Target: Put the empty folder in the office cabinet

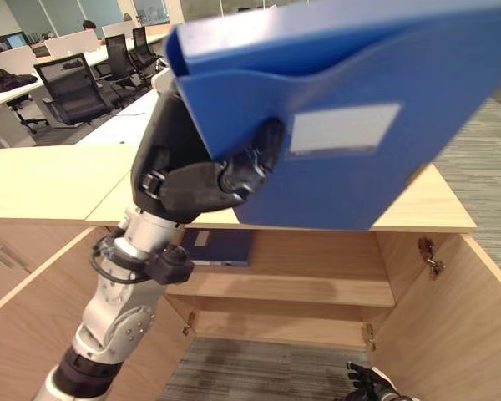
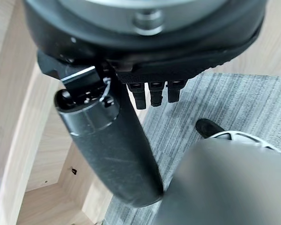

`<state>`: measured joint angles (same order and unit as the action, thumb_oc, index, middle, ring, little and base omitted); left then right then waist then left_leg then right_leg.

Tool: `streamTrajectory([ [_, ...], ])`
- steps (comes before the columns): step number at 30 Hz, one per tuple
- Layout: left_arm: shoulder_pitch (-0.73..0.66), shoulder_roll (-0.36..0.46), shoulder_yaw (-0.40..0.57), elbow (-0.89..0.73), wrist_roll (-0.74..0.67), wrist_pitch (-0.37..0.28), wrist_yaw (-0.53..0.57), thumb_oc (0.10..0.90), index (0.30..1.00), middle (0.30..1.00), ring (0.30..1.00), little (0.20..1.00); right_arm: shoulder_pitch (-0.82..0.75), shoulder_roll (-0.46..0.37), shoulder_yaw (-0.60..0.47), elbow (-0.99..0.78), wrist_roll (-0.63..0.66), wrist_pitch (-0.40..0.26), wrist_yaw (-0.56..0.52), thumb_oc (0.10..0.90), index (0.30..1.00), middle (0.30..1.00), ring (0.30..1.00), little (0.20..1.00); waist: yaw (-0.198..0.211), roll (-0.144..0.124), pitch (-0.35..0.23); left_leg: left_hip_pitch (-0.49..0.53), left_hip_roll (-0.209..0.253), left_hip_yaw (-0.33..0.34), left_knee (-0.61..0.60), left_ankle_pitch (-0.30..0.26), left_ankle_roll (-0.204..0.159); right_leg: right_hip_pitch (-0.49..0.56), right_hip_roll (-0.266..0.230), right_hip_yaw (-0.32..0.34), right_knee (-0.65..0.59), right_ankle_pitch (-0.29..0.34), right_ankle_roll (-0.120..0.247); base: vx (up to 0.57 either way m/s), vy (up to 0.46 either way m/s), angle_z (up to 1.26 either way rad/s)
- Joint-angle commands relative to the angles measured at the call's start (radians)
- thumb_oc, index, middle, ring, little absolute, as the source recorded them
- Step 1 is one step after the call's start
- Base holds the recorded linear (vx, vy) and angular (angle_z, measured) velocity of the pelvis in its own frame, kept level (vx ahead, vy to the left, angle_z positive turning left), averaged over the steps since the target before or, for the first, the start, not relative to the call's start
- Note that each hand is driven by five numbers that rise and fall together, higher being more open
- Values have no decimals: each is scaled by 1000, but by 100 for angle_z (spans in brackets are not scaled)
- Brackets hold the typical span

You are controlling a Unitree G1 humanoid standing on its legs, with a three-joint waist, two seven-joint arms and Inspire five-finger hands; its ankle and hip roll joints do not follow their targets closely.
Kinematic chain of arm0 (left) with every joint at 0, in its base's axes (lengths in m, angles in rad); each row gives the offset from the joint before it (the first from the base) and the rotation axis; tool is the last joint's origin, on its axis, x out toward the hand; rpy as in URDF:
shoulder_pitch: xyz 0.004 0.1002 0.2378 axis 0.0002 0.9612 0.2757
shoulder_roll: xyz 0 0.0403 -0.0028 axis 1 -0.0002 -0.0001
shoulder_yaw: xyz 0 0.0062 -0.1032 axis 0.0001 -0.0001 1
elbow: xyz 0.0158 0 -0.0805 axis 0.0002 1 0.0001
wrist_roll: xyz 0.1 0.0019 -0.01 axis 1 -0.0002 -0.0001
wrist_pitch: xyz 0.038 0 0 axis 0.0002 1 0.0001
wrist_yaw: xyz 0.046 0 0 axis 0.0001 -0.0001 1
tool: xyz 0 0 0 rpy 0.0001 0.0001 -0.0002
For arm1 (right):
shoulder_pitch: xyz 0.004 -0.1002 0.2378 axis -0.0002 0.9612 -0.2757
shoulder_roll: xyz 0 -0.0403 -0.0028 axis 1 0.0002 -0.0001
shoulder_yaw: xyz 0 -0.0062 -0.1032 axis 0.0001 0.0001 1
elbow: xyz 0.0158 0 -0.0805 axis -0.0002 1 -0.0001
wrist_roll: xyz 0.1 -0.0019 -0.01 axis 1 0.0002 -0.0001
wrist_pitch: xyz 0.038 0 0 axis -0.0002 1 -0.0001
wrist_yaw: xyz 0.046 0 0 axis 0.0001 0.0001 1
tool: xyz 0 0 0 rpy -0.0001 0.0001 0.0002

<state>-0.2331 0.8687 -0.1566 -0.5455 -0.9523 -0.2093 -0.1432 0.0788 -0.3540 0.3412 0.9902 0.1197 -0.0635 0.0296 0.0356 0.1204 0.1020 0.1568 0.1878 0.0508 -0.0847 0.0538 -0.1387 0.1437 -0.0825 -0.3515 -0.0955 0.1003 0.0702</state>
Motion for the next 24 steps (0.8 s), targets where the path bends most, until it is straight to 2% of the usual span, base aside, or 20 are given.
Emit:
streamTrajectory([
  [1,-92,54,73,-64,-132,-34,-51,400,300,300,300,300,-108,8,11,-9,32,-52,14,800,900,900,900,900,25,-44,8,15,10,40,-3,-2,-38,114,-76,49,21,-157,100,-16,22,4],
  [6,-18,139,105,-37,-138,-14,-75,400,300,300,300,300,-104,6,4,-12,55,-57,22,800,900,900,900,900,33,-41,7,14,2,40,-3,-2,-36,112,-85,51,21,-150,105,0,0,0],
  [12,82,133,172,8,-96,-25,-71,400,300,300,300,300,-94,2,-44,-90,154,-65,33,800,900,900,900,900,35,-42,7,11,-8,40,-3,-4,-33,107,-98,55,19,-141,111,0,0,0],
  [18,156,103,233,84,-58,-26,-52,400,300,300,300,300,-75,-16,-148,-278,407,-85,70,800,900,900,900,900,34,-48,7,13,-13,50,-3,-10,-30,99,-106,64,17,-132,117,0,0,0],
  [20,200,85,266,125,-40,-16,-53,400,300,300,300,300,-80,-39,-188,-412,535,-95,108,800,900,900,900,900,38,-55,6,14,-13,61,-3,-14,-29,92,-108,74,16,-125,120,0,4,-3],
  [24,231,66,292,165,-11,-2,-66,400,300,300,300,300,-92,-79,-205,-518,636,-80,165,800,900,900,900,900,42,-67,5,17,-9,73,-3,-13,-29,86,-107,79,15,-122,123,2,-2,-16],
])
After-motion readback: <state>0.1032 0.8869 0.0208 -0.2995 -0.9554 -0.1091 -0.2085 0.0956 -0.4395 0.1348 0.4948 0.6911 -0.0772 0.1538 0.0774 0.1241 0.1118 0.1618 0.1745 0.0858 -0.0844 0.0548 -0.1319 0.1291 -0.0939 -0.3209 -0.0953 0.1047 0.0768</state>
